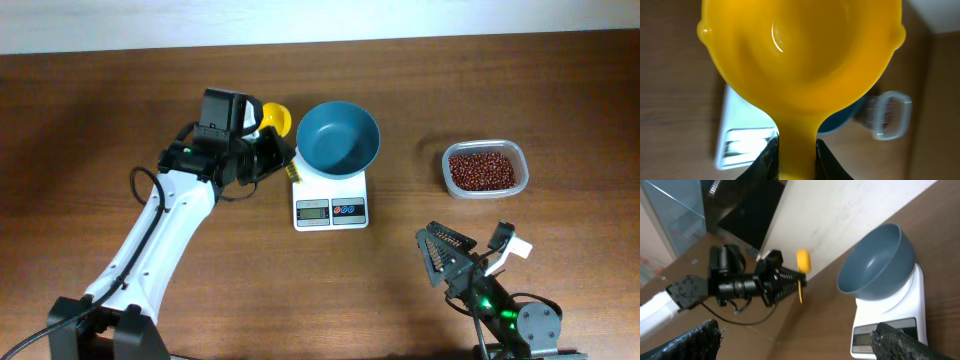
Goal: Scoop item into bowl and weigh 50g on scale
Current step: 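Raise the scoop above the bowl and bring the right gripper over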
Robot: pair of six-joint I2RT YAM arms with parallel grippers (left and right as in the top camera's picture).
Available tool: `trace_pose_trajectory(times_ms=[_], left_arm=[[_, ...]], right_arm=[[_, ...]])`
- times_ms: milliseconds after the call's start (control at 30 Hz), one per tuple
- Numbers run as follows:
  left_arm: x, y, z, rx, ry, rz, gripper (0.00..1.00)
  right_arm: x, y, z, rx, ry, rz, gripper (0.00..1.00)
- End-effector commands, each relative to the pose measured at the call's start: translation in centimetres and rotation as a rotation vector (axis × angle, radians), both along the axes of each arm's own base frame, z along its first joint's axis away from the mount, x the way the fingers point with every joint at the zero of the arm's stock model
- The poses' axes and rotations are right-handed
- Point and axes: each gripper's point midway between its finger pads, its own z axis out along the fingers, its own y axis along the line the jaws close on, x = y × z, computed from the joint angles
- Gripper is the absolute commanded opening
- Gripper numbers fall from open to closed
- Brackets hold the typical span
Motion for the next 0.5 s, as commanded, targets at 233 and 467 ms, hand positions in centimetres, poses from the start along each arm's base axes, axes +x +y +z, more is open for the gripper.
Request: trace_pose_trajectory(times_ms=[233, 467], left_arm=[[3.1, -2.7, 5.1, -0.294, -0.046, 0.095, 0.0], [3.9, -2.9, 6.2, -0.4, 0.006, 0.197, 0.0]], right_arm=[[3.5, 2.2, 4.7, -0.434, 0.04, 0.164, 0.99], [10.0, 8.5, 4.8, -0.625, 0.055, 0.317, 0.99]])
